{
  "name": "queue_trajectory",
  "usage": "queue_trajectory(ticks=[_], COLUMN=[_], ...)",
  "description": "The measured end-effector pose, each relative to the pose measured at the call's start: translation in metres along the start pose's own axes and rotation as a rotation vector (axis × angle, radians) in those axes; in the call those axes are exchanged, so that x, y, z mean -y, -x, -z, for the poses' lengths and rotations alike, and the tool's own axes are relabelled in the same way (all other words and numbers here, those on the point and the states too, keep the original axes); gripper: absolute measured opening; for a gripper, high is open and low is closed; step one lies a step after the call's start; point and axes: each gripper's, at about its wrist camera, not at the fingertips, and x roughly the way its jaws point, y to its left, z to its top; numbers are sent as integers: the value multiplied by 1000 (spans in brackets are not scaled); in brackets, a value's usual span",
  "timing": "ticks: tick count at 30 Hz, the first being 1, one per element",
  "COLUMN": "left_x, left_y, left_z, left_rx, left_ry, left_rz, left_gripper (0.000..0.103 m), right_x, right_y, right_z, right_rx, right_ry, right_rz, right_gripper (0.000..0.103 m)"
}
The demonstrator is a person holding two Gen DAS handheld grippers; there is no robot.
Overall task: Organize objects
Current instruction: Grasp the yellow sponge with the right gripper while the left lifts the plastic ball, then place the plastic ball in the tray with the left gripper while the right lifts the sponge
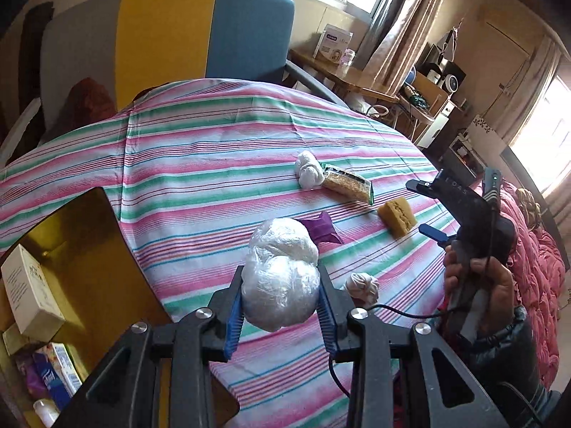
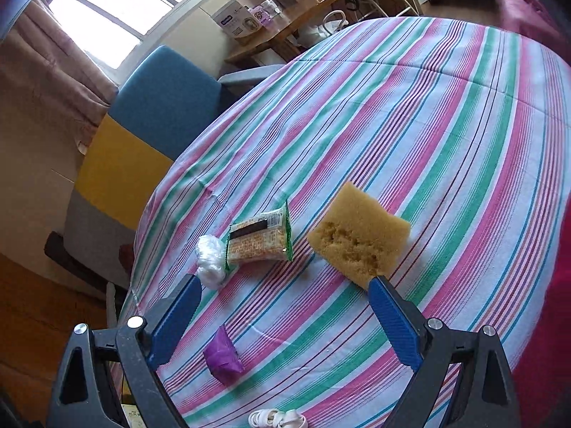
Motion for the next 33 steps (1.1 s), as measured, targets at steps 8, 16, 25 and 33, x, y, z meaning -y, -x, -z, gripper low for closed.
queue_trajectory(ticks=[8, 16, 25, 33], left_x=[-18, -42, -58, -86], left_y=[33, 57, 73, 88], left_z=[42, 71, 86, 109], left_rx=[26, 56, 83, 105], left_ry=[42, 88, 125, 219], left_rz=[-2, 0, 5, -45], left_gripper=[36, 36, 36, 36], right_x=[19, 14, -27, -11], right_y=[9, 0, -65, -83], right_z=[-5, -5, -5, -9], right_rx=[69, 52, -97, -170], right_ry=[-62, 8, 454, 477], right_rz=[102, 256, 562, 579], right_gripper=[94, 92, 93, 61])
